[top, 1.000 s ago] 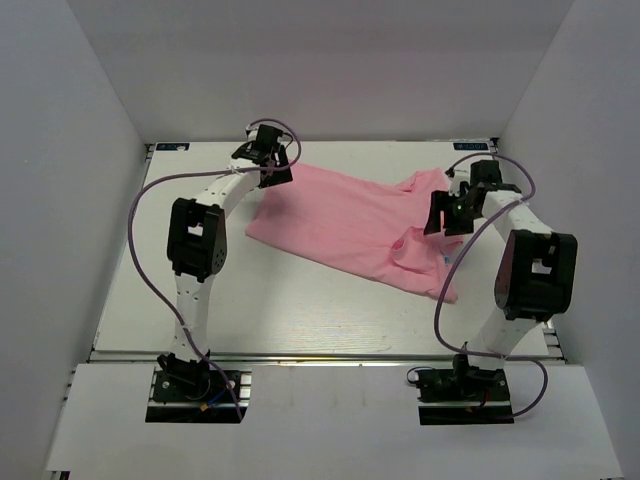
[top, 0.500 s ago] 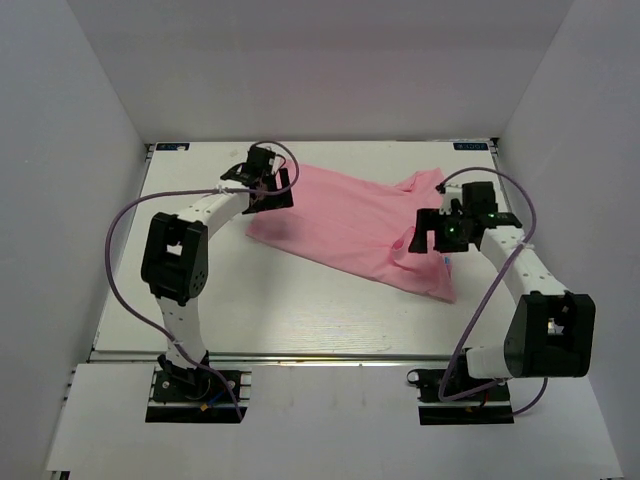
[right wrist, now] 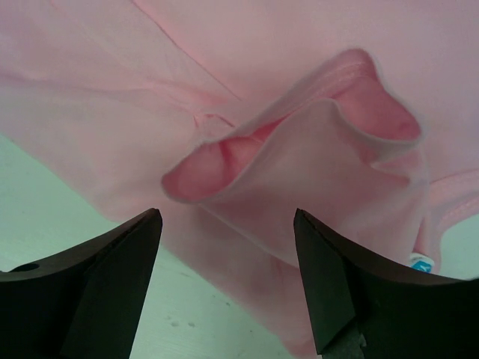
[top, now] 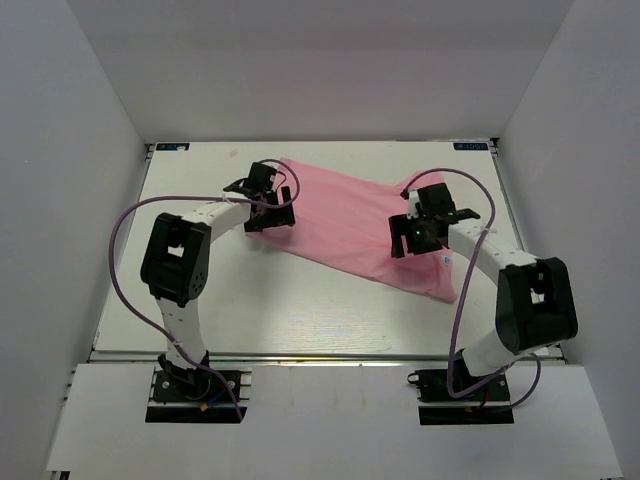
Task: Fold and stack the t-shirts
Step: Fold the flattened tshirt in 1/3 of the way
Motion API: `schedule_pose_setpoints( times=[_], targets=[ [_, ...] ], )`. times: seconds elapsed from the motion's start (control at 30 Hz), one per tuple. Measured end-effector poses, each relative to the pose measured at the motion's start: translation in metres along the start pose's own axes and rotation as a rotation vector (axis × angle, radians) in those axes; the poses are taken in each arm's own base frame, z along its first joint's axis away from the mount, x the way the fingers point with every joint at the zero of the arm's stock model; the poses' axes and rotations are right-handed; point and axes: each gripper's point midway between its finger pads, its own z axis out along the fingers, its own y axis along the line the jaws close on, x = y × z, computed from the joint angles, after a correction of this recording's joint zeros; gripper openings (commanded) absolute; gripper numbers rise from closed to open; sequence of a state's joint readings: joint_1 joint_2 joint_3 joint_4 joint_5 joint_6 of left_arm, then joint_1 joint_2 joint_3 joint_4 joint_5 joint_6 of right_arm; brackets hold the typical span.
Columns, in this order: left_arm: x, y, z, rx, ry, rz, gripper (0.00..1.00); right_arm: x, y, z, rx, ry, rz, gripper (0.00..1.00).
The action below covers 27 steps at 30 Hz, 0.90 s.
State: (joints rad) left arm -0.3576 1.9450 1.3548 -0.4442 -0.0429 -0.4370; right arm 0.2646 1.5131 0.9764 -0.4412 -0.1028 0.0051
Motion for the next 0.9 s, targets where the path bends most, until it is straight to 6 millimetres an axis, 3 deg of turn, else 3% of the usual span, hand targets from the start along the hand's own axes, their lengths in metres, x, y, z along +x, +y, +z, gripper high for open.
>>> schedule_pose_setpoints(
  times=[0.13,0.47,0.67,0.73,0.83,0.9],
  targets=[
    [0.003,0.005,0.003,-0.027,0.006,-0.007,1.0,-0.004,-0.003,0.014,0.051,0.0,0.022,0.58],
    [0.009,0.018,0.003,-0.091,0.02,-0.005,1.0,-0.04,-0.016,0.031,0.124,-0.08,0.088,0.57],
    [0.011,0.024,0.003,-0.118,0.022,-0.003,1.0,-0.037,-0.009,0.041,0.082,-0.056,0.096,0.52],
    [0.01,0.024,0.003,-0.122,0.021,-0.002,1.0,-0.037,-0.008,0.041,0.078,-0.057,0.1,0.41],
    [0.011,0.026,0.003,-0.128,0.022,-0.001,1.0,-0.037,-0.008,0.041,0.079,-0.056,0.117,0.1],
    [0.012,0.027,0.002,-0.134,0.026,0.0,1.0,-0.037,-0.008,0.041,0.083,-0.056,0.127,0.01]
  ],
)
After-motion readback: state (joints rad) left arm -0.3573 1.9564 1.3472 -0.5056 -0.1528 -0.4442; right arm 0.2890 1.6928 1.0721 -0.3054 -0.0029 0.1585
